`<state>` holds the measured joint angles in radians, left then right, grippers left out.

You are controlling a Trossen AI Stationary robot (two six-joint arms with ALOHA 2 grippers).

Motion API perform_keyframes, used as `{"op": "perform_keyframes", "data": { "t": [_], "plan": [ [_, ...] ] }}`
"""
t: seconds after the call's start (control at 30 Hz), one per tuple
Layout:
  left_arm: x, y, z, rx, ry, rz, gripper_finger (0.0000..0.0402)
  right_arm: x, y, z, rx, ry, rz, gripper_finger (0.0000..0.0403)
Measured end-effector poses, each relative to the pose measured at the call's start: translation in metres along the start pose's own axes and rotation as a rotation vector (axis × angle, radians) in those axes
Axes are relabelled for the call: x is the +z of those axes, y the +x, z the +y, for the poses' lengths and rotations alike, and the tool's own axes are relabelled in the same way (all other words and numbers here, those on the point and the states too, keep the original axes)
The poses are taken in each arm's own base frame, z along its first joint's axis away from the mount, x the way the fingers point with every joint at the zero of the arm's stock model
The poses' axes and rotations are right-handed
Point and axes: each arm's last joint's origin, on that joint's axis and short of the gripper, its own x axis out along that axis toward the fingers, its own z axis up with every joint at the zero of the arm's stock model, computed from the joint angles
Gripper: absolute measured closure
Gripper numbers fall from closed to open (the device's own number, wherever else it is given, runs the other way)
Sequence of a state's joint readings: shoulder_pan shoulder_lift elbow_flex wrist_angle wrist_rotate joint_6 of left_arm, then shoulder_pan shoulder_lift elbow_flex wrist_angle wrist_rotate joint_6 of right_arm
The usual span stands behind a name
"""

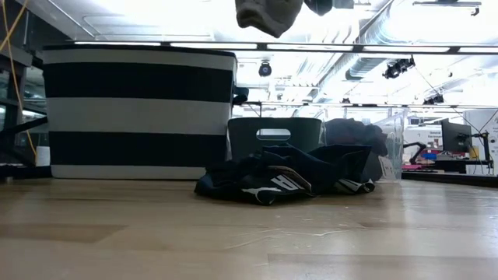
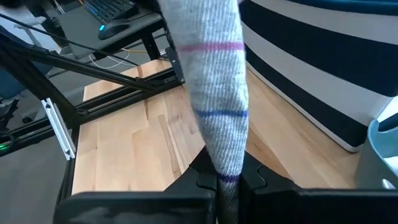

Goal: Pick & Place Cloths
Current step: Put the gray sock into the blue bin

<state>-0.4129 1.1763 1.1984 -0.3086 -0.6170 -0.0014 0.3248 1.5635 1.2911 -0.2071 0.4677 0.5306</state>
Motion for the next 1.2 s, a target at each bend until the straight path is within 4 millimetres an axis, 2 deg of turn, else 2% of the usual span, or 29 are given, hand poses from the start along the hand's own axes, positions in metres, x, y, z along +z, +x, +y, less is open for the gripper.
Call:
{"op": "perform_keyframes", "data": {
  "t": [0.1,0.2,0.33,0.5,0.63,0.8,1.1,1.2],
  "plan": [
    [0.003,-0.016,0.011,-0.003,-0.083,-0.004,0.0111,0.000,0.001,-0.002,-0.004,0.007,0.006,0.0399],
    [0.000,-0.032,0.022,-0.033,-0.088,0.032,0.0093,0.001,0.002,-0.005,-0.015,0.023,0.010,0.0399],
    [-0.005,-0.060,0.036,-0.144,-0.067,0.080,0.0086,0.004,0.006,-0.011,-0.012,0.033,0.019,0.0399],
    [-0.012,-0.084,0.047,-0.165,-0.072,0.034,0.0086,0.009,0.011,-0.022,-0.014,0.047,0.035,0.0399],
    [-0.030,-0.093,0.048,-0.193,-0.108,-0.029,0.0086,0.015,0.015,-0.033,-0.037,0.056,0.029,0.0399],
    [-0.060,-0.094,0.045,-0.230,-0.167,-0.098,0.0086,0.023,0.018,-0.051,-0.108,0.057,0.078,0.0399],
    [-0.099,-0.097,0.048,-0.267,-0.240,-0.195,0.0086,0.055,0.003,-0.084,-0.318,0.010,0.196,0.0399],
    [-0.110,-0.103,0.053,-0.269,-0.257,-0.221,0.0086,0.058,0.000,-0.098,-0.380,-0.007,0.258,0.0399]
  ]
}}
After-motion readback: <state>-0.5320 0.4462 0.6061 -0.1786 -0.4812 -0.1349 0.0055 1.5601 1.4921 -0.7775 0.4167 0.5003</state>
